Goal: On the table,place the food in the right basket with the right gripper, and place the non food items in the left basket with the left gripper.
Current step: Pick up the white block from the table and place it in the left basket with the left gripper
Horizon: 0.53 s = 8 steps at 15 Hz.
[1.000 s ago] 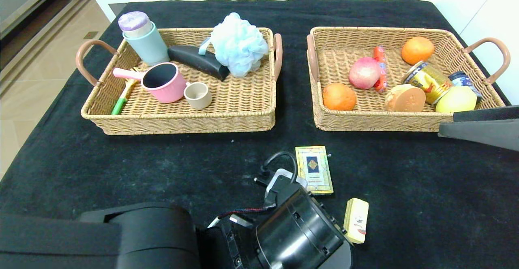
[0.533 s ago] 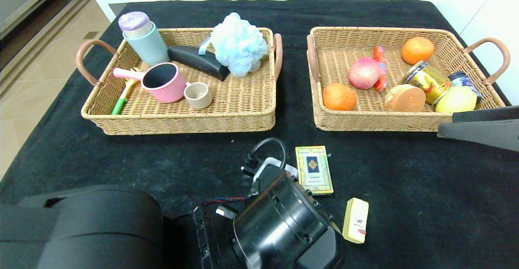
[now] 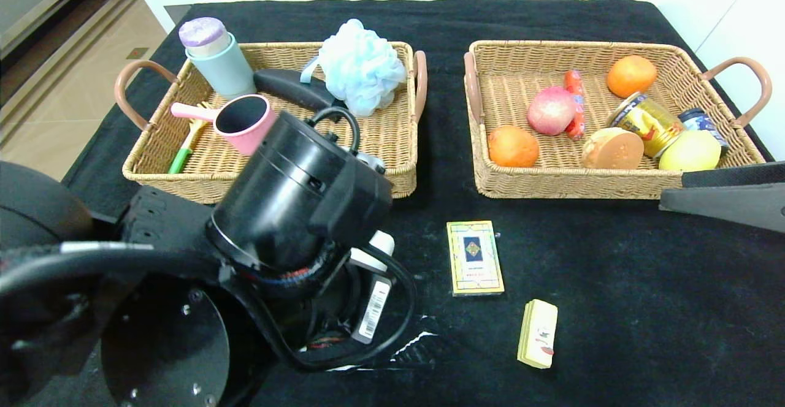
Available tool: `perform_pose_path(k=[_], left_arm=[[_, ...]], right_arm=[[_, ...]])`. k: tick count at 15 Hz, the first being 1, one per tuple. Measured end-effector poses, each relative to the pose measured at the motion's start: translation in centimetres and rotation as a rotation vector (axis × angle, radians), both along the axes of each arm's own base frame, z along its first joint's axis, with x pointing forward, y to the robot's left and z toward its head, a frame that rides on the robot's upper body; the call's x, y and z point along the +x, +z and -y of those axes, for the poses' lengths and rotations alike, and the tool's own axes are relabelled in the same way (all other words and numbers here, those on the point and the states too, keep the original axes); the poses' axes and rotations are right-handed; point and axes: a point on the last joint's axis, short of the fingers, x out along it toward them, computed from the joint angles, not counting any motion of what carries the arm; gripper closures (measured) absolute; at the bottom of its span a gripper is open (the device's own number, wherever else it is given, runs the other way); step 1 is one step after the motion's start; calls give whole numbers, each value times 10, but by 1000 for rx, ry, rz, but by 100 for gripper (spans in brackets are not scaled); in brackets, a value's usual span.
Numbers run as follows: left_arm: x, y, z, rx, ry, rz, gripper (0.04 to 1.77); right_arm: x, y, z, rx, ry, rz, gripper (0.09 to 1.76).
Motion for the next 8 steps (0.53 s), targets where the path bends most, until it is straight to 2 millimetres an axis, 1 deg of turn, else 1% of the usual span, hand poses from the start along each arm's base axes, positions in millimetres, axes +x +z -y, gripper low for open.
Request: perform_pose_path(k=[6,8], left_arm=[[35,47,-45,-89,47,77,80],[47,58,-62,-103,55,99,80]], right_arm=[[0,0,0,0,0,0,14],[0,0,0,0,0,-1,14]])
